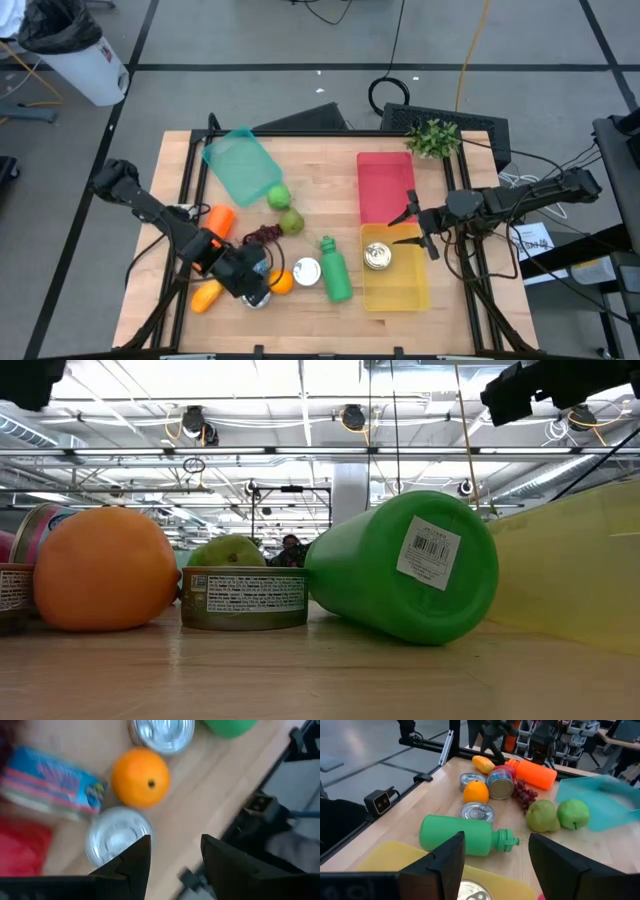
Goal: Pick & Place Food Item
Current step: Put the blue and pink tuna can into the yellow bin
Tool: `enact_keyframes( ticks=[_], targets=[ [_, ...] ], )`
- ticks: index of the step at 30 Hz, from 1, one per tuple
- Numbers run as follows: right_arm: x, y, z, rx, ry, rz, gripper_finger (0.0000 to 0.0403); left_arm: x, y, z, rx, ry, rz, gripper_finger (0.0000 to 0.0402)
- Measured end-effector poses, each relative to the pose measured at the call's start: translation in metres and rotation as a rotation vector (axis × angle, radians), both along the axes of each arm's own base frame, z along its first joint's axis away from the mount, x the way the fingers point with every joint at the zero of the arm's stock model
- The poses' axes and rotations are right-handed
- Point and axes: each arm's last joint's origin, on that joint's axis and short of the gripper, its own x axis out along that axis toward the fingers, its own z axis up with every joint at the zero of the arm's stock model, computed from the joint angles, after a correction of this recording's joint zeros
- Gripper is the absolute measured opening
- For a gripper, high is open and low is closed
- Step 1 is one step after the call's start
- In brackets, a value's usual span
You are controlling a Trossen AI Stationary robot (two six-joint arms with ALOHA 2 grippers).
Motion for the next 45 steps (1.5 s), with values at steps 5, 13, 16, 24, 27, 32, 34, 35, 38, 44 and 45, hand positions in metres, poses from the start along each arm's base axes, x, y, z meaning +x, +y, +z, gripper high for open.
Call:
enact_keyframes(
  ticks=[5,13,16,24,27,32,34,35,38,44,45],
  targets=[
    [0.0,0.0,0.0,-0.03,-0.01,0.009,0.0209,0.002,0.002,-0.005,0.121,-0.018,-0.094,0.0182],
    [0.001,0.0,0.005,-0.042,-0.064,0.014,0.021,-0.013,0.023,-0.014,0.094,0.277,0.184,0.0224],
    [0.002,0.0,0.004,-0.042,-0.061,0.014,0.021,-0.011,0.026,-0.014,0.066,0.291,0.275,0.0261],
    [0.002,0.0,0.004,-0.036,-0.057,0.012,0.0207,-0.004,0.039,-0.015,-0.042,0.347,0.474,0.0332],
    [0.002,0.0,0.004,-0.035,-0.056,0.012,0.0206,0.0,0.04,-0.02,-0.034,0.36,0.532,0.0338],
    [0.002,0.0,0.004,-0.035,-0.056,0.012,0.0207,0.011,0.036,-0.036,-0.035,0.412,0.573,0.034],
    [0.002,0.0,0.004,-0.035,-0.056,0.012,0.0207,0.015,0.037,-0.042,-0.029,0.44,0.602,0.034],
    [0.002,0.0,0.004,-0.036,-0.057,0.012,0.0206,0.017,0.039,-0.045,-0.028,0.447,0.622,0.034],
    [0.002,0.0,0.004,-0.035,-0.057,0.012,0.0206,0.023,0.043,-0.052,0.002,0.435,0.687,0.034],
    [0.002,0.0,0.004,-0.035,-0.057,0.012,0.0204,0.036,0.044,-0.068,-0.004,0.456,0.721,0.034],
    [0.002,0.0,0.004,-0.035,-0.057,0.012,0.0204,0.037,0.043,-0.072,-0.021,0.494,0.722,0.034]
  ],
)
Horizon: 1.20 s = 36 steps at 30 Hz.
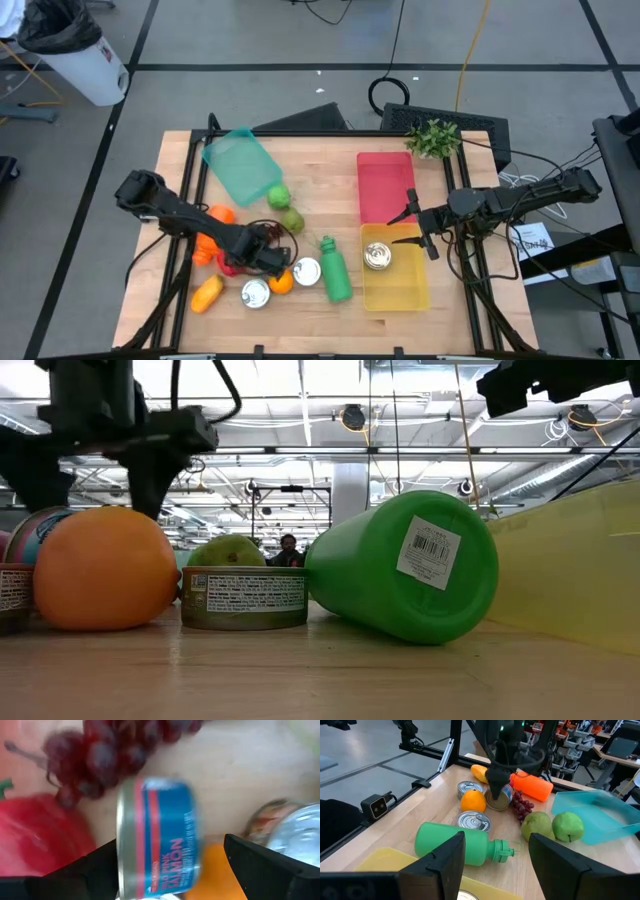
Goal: Pick & Place Food Item
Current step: Put the blue and pink tuna can into the yellow bin
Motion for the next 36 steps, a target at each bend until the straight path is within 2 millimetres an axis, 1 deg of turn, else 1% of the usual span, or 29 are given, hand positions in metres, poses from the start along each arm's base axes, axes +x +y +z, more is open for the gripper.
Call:
enact_keyframes(
  ticks=[3,7,9,14,18,24,26,28,30,32,36],
  targets=[
    [0.0,0.0,0.0,0.0,0.001,0.0,0.0205,0.0,-0.002,-0.009,-0.034,0.074,-0.003,0.034],
    [0.0,0.0,0.0,-0.001,0.003,0.0,0.0207,0.004,-0.004,-0.018,-0.035,0.089,-0.082,0.034],
    [0.0,0.0,0.0,-0.001,0.005,0.0,0.0207,0.005,-0.004,-0.021,-0.033,0.096,-0.119,0.034],
    [0.0,0.0,-0.001,-0.001,0.007,0.0,0.0207,0.005,-0.002,-0.024,-0.024,0.113,-0.136,0.0335],
    [0.0,0.0,-0.001,0.005,0.009,-0.002,0.0208,0.006,-0.002,-0.024,-0.003,0.103,-0.135,0.0306],
    [0.0,0.0,-0.001,0.006,0.01,-0.002,0.0208,0.006,-0.001,-0.024,0.039,0.088,-0.135,0.0223],
    [0.0,0.0,-0.001,0.006,0.009,-0.002,0.0208,0.007,0.0,-0.024,0.077,0.071,-0.17,0.0198],
    [0.0,0.0,-0.001,0.006,0.01,-0.002,0.0208,0.007,0.0,-0.024,0.1,0.069,-0.242,0.0178],
    [0.0,0.0,-0.001,0.006,0.01,-0.002,0.0208,0.006,0.005,-0.022,0.101,0.087,-0.302,0.0175],
    [0.0,0.0,-0.001,0.013,0.011,-0.003,0.0208,0.004,0.009,-0.017,0.11,0.095,-0.319,0.0175],
    [0.0,0.0,-0.001,0.023,0.014,-0.006,0.0208,-0.002,0.017,0.005,0.144,0.052,-0.335,0.0175]
  ],
)
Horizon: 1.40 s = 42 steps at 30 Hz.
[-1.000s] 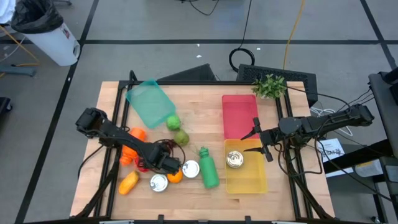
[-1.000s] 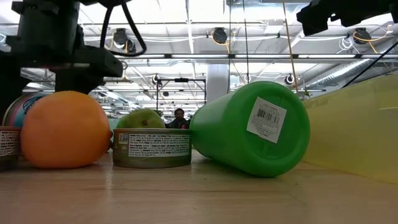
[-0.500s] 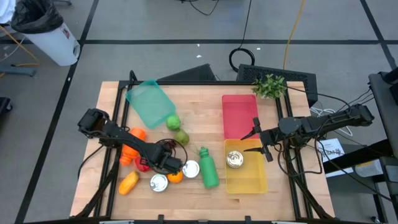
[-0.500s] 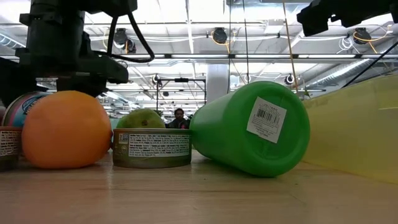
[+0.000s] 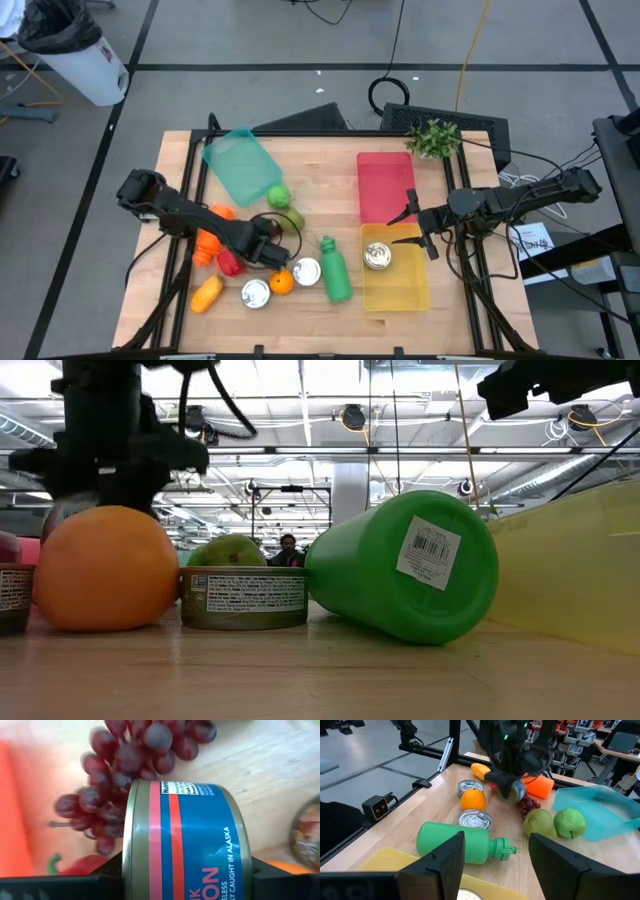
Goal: Pick & Place Food Item
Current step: Put the blue and pink tuna can into the yellow bin
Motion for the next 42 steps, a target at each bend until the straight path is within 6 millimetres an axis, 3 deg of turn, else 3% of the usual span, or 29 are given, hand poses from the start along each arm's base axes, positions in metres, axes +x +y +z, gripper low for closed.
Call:
enact_keyframes(
  ticks=[5,9,16,21,26,33,38,42],
  targets=[
    [0.0,0.0,0.0,0.0,0.001,0.0,0.0208,-0.001,0.005,0.04,0.078,-0.202,-0.062,0.0179],
    [0.0,0.0,-0.008,-0.009,0.003,-0.001,0.0208,0.01,0.006,0.063,0.315,-0.456,-0.2,0.0175],
    [0.003,0.0,-0.023,0.0,-0.144,0.001,0.0208,0.063,-0.009,0.084,0.65,-0.748,-0.821,0.0178],
    [0.005,0.0,-0.033,-0.008,-0.268,-0.031,0.0208,0.091,-0.019,0.077,0.978,-0.707,-1.213,0.0189],
    [0.012,-0.002,-0.039,-0.089,-0.321,-0.148,0.0217,0.114,-0.01,0.058,1.19,-0.549,-1.335,0.0175],
    [0.033,0.003,-0.049,-0.208,-0.336,-0.182,0.0287,0.129,0.015,0.043,1.194,-0.501,-1.337,0.0193],
    [0.048,0.01,-0.061,-0.38,-0.295,-0.248,0.0318,0.129,0.014,0.045,1.172,-0.559,-1.371,0.0194],
    [0.059,0.014,-0.063,-0.352,-0.303,-0.245,0.0317,0.129,0.01,0.045,1.14,-0.626,-1.404,0.0182]
  ],
)
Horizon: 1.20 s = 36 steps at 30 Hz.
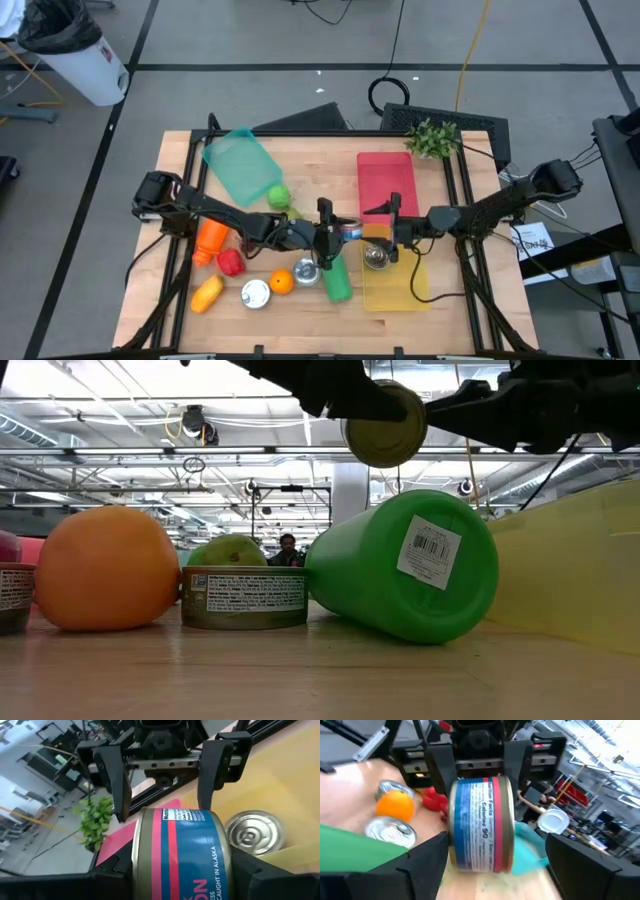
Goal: Pick & Place Food Item
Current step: Put the blue and pink tuna can into the yellow bin
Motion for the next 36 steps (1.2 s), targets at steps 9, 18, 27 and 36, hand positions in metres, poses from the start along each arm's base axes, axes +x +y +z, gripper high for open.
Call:
enact_keyframes(
  ticks=[9,18,27,36],
  targets=[
    [0.023,0.005,-0.008,0.026,0.054,-0.004,0.0309,-0.001,-0.006,0.001,-0.03,-0.017,-0.018,0.0196],
    [0.03,0.011,-0.006,0.027,0.051,0.009,0.0256,-0.001,-0.006,0.001,-0.051,-0.017,-0.011,0.0182],
    [0.029,0.014,-0.007,-0.017,0.069,0.023,0.0181,0.0,-0.007,0.004,-0.157,-0.066,0.006,0.0244],
    [0.01,0.014,0.004,-0.112,0.17,0.004,0.0181,-0.03,-0.021,0.049,-0.22,-0.133,-0.021,0.0294]
  ],
)
